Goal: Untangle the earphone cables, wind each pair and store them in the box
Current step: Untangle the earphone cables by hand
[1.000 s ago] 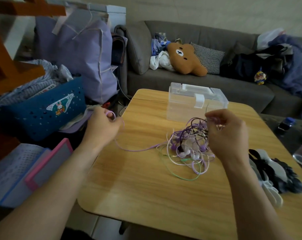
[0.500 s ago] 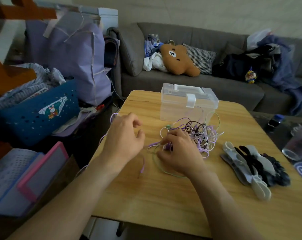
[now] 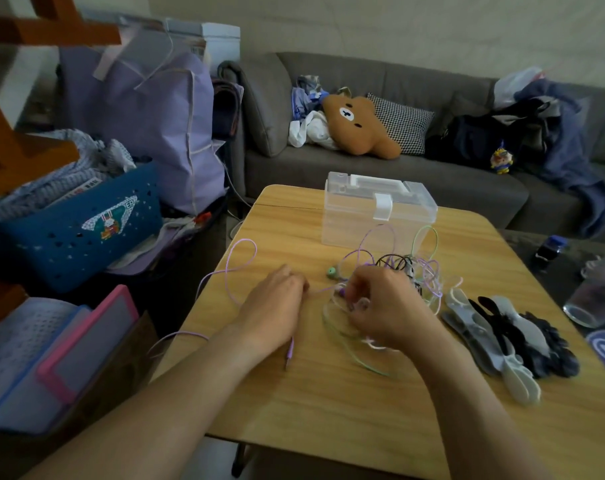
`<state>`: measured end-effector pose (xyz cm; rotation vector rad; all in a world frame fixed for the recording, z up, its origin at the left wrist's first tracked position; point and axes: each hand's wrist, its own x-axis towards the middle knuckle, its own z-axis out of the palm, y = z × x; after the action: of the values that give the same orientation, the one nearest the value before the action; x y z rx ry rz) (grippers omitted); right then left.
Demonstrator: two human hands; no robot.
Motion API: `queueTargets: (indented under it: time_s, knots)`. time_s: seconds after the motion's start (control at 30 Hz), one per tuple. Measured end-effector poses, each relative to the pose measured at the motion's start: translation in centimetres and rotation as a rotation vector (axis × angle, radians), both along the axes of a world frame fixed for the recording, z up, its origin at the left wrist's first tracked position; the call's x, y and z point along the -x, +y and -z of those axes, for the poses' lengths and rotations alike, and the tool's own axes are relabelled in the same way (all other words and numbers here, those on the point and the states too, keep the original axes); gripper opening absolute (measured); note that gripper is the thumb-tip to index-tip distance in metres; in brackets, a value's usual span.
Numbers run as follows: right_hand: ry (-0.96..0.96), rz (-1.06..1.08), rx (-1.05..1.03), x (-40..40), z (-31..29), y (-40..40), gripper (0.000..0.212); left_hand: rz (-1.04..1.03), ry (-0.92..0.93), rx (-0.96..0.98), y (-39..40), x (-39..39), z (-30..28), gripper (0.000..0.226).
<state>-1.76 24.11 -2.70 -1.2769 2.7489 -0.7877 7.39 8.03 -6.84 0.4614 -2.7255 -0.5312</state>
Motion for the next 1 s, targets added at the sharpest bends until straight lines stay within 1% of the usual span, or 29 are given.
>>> queueTargets:
  time_s: [0.03,0.1,0.17,0.23,0.3,0.37,0.4,0.43,0.47,0.53,0.57,0.6,0.63,0.67,0.7,0.73,0.77,0.8,0.83,0.9,0.93,0.97,1.0]
  knots:
    - [-0.004,0.027,0.027,0.2,-0.3,0.3,0.016,-0.041,0.026,-0.015,-0.1,-0.1,-0.1,0.023]
    - [-0.029,0.069,0.043,0.7,-0.9,1.1,0.016,-0.158,0.154,-0.088,-0.4,-0.2,-0.8,0.024]
    - [-0.065,0.086,-0.013,0.9,-1.6,1.9,0.020,-0.269,0.319,-0.198,-1.1,-0.4,-1.9,0.018]
    - [-0.099,0.079,-0.116,0.7,-2.1,2.4,0.020,-0.311,0.450,-0.372,-2.0,-0.6,-2.9,0.018]
    - [-0.151,0.063,-0.183,0.5,-2.4,2.7,0.023,-0.283,0.585,-0.664,-2.4,-0.9,-4.1,0.024]
    - [-0.283,0.013,-0.197,0.3,-2.9,2.7,0.035,-0.227,0.708,-0.964,-2.5,-1.5,-5.8,0.026]
    - [-0.327,-0.005,-0.194,0.2,-3.1,2.6,0.043,-0.181,0.757,-1.081,-2.4,-1.8,-6.6,0.027]
    - [-0.321,-0.003,-0.172,0.0,-3.4,2.4,0.049,-0.124,0.790,-1.163,-2.2,-2.2,-7.4,0.027]
    - [-0.258,0.024,-0.119,-0.2,-3.4,2.1,0.053,-0.065,0.806,-1.216,-2.0,-2.4,-7.9,0.027]
    - [-0.069,0.062,0.048,-0.9,-3.2,1.1,0.058,0.037,0.787,-1.299,-1.3,-3.0,-8.4,0.025]
    - [-0.028,0.032,0.111,-1.4,-2.8,0.5,0.062,0.078,0.760,-1.346,-1.0,-3.2,-8.5,0.025]
    - [-0.028,-0.015,0.133,-1.9,-2.4,-0.1,0.063,0.108,0.735,-1.390,-0.7,-3.4,-8.6,0.026]
    - [-0.038,-0.047,0.117,-2.4,-1.8,-0.7,0.061,0.124,0.726,-1.416,-0.4,-3.5,-8.7,0.026]
    - [-0.035,-0.055,0.081,-2.6,-1.1,-1.3,0.053,0.106,0.745,-1.403,-0.3,-3.6,-8.7,0.026]
    - [-0.015,-0.034,0.029,-2.8,-0.5,-1.7,0.041,0.051,0.791,-1.337,-0.3,-3.5,-8.7,0.025]
    - [0.013,0.005,-0.035,-2.9,-0.1,-2.0,0.031,-0.052,0.849,-1.228,-0.5,-3.5,-8.8,0.024]
    - [0.051,0.042,-0.096,-2.9,0.2,-2.2,0.027,-0.175,0.904,-1.121,-0.9,-3.3,-8.7,0.021]
    - [0.090,0.073,-0.143,-2.7,0.4,-2.3,0.027,-0.301,0.934,-1.045,-1.6,-3.2,-8.4,0.018]
    - [0.123,0.094,-0.165,-2.6,0.4,-2.4,0.027,-0.397,0.930,-1.008,-2.6,-3.0,-7.9,0.017]
    - [0.173,0.105,-0.130,-2.4,0.3,-2.4,0.024,-0.506,0.832,-0.923,-4.4,-2.9,-6.4,0.013]
    - [0.193,0.104,-0.085,-2.3,0.3,-2.4,0.023,-0.525,0.762,-0.814,-4.8,-3.0,-5.7,0.018]
    - [0.208,0.105,-0.026,-2.3,0.3,-2.5,0.023,-0.525,0.711,-0.680,-4.9,-3.2,-5.1,0.033]
    - [0.219,0.109,0.045,-2.4,0.4,-2.6,0.024,-0.507,0.705,-0.534,-4.5,-3.3,-4.9,0.052]
